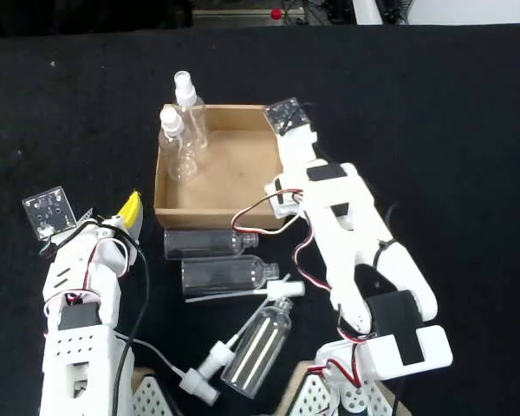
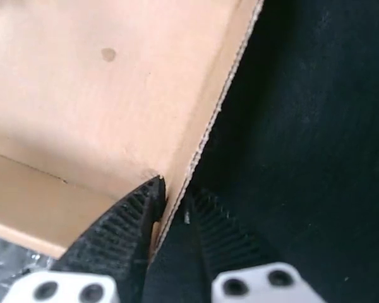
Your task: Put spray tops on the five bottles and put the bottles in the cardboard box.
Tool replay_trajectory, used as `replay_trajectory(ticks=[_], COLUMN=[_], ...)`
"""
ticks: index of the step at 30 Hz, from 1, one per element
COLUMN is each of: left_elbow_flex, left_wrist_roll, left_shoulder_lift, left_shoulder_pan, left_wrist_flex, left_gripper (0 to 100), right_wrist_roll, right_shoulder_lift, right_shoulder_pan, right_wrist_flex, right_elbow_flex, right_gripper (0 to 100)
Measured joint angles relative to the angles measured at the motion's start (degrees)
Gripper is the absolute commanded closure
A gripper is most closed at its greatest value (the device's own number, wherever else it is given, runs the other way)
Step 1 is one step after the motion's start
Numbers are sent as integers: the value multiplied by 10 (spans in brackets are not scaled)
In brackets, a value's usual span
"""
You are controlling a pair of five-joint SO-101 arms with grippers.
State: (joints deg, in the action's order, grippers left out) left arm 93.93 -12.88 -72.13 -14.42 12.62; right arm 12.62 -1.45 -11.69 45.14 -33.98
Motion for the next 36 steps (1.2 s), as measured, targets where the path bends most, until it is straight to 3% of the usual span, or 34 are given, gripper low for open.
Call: replay_trajectory(ticks=[9,36], left_elbow_flex=[0,0], left_wrist_roll=[0,0], left_shoulder_lift=[0,0], left_shoulder_pan=[0,0], left_wrist_flex=[0,0], left_gripper=[740,740], right_wrist_roll=[41,58], right_shoulder_lift=[0,-1], right_shoulder_pan=[1,1], right_wrist_flex=[14,86], right_elbow_flex=[1,18], right_gripper=[988,988])
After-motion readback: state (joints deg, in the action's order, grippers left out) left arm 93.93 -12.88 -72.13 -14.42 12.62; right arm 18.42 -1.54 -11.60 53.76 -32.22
